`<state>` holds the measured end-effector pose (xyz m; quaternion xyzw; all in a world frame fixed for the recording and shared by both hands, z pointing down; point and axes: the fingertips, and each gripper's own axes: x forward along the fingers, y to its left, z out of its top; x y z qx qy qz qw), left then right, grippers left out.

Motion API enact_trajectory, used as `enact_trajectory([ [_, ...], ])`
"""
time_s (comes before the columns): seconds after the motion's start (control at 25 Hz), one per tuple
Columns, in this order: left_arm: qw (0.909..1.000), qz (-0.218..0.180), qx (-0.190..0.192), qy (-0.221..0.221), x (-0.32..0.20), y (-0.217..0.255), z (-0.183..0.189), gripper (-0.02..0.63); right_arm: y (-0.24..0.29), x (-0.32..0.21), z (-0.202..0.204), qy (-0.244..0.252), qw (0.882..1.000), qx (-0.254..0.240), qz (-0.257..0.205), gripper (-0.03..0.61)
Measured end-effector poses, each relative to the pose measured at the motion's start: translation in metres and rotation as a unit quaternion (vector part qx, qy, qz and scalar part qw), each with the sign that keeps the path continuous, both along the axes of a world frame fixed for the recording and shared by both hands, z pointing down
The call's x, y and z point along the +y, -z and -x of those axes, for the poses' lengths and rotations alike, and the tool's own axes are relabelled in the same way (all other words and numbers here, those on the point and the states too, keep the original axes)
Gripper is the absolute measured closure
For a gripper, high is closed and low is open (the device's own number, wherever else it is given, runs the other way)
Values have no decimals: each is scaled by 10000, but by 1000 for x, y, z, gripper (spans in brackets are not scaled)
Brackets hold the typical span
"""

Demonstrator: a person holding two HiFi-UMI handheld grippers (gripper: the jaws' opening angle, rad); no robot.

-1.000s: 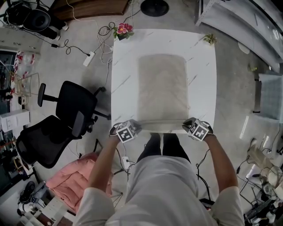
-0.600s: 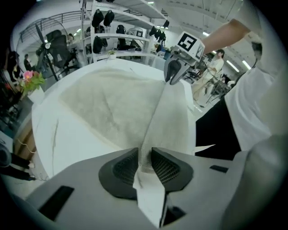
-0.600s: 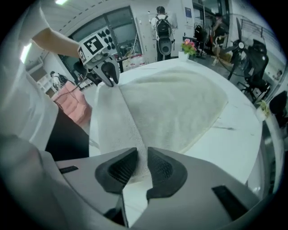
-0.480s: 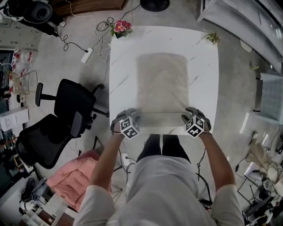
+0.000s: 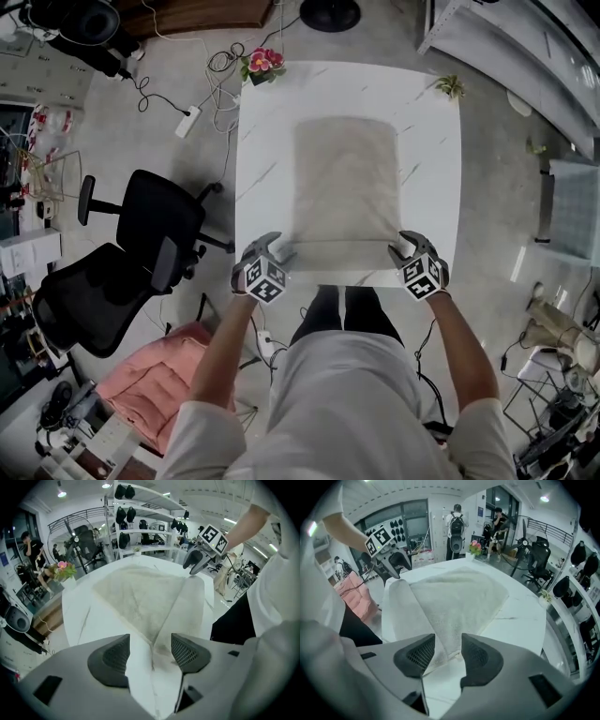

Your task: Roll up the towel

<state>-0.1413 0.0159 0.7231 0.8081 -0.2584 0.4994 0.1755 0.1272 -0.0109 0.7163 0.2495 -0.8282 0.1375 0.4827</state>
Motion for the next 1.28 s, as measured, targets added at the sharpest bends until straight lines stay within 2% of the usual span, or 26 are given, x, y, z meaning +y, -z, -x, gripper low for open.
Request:
enact_trajectory([
  [0.12, 9994, -32, 218, -258, 23, 12, -12, 325, 10, 23, 5, 240, 9996, -153, 92, 396],
  [0.24, 9970, -5, 319, -703, 52, 10, -30, 354, 5, 53, 12, 655, 9973, -166, 282, 400],
  [0.4, 9935, -329, 41, -1091, 73, -6, -40, 434, -12, 79, 14, 1054, 9939, 45, 330, 402],
  [0.52, 9919, -569, -321, -1092, 74, -24, -36, 436, -27, 86, 11, 1256, 9914, 329, 136, 402],
  [0.64, 9908, -628, -456, -1105, 70, -39, -34, 445, -40, 83, 8, 1289, 9905, 489, 5, 405],
  [0.76, 9893, -706, -517, -1168, 64, -44, -37, 477, -47, 76, 7, 1162, 9917, 543, -127, 448],
  [0.84, 9888, -715, -537, -1197, 66, -44, -38, 523, -48, 77, 8, 1139, 9918, 542, -195, 488],
  [1.0, 9898, -559, -454, -1228, 83, -41, -36, 548, -46, 93, 6, 1208, 9913, 509, -144, 515],
  [1.28, 9882, 72, -180, -1521, 134, -37, -40, 549, -40, 143, 1, 1487, 9875, 429, 304, 517],
])
